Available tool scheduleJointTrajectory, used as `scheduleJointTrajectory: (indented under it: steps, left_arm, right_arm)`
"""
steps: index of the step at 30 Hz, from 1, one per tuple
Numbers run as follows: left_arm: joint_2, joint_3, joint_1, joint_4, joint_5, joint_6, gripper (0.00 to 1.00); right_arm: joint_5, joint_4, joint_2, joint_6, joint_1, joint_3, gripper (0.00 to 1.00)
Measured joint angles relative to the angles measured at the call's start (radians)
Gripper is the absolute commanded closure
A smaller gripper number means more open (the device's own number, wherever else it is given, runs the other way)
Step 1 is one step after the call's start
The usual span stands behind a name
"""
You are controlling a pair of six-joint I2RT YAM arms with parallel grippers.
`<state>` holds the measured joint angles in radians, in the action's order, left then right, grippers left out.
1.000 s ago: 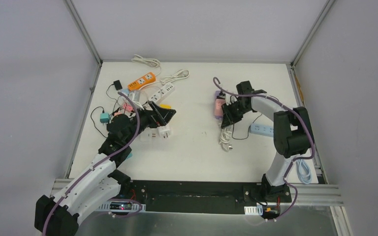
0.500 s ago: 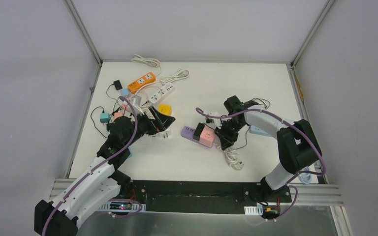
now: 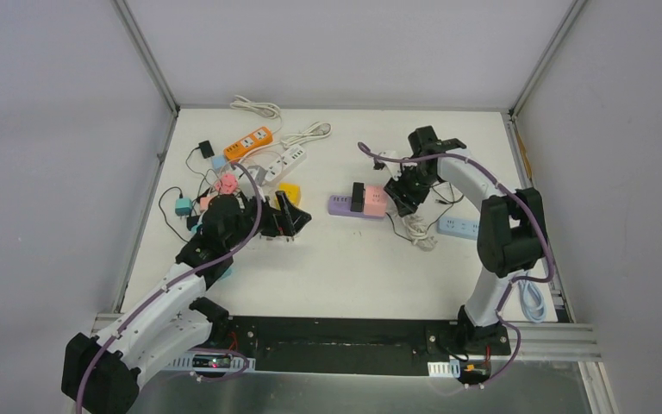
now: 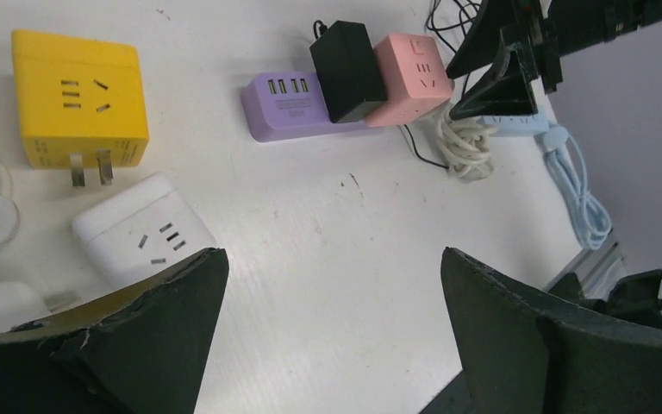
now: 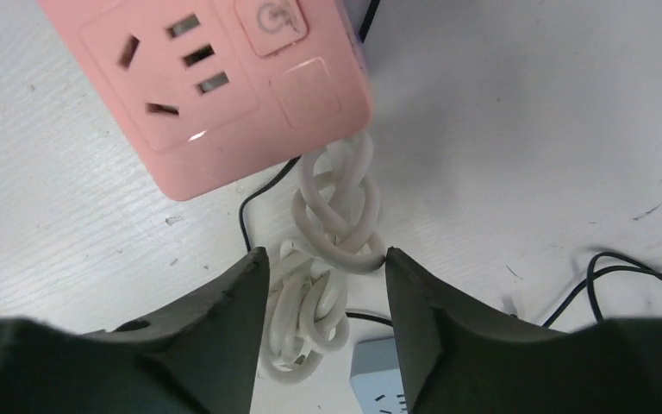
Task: Pull the plug off the socket
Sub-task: Move the socket to the center of the board.
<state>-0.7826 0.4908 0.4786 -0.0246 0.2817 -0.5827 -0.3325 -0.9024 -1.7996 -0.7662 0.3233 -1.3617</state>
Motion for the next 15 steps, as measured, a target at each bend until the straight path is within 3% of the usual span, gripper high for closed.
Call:
scheduleJointTrajectory:
  steps: [6, 12, 15]
  left_arm:
    - [-0.121, 0.059, 0.000, -0.036, 0.083, 0.220, 0.01]
    - [-0.286, 0.166, 0.000, -0.040, 0.185, 0.441, 0.01]
    - [-0.351, 0.197, 0.000, -0.074, 0.232, 0.526, 0.01]
  right_arm:
    - [0.001, -0.112, -0.028, -0.063, -0.029, -0.118, 0.35]
    - [0.015, -0.327, -0.111, -0.165, -0.067, -0.350, 0.27]
    - [0.006, -0.438, -0.114, -0.249, -0.086, -0.389, 0.24]
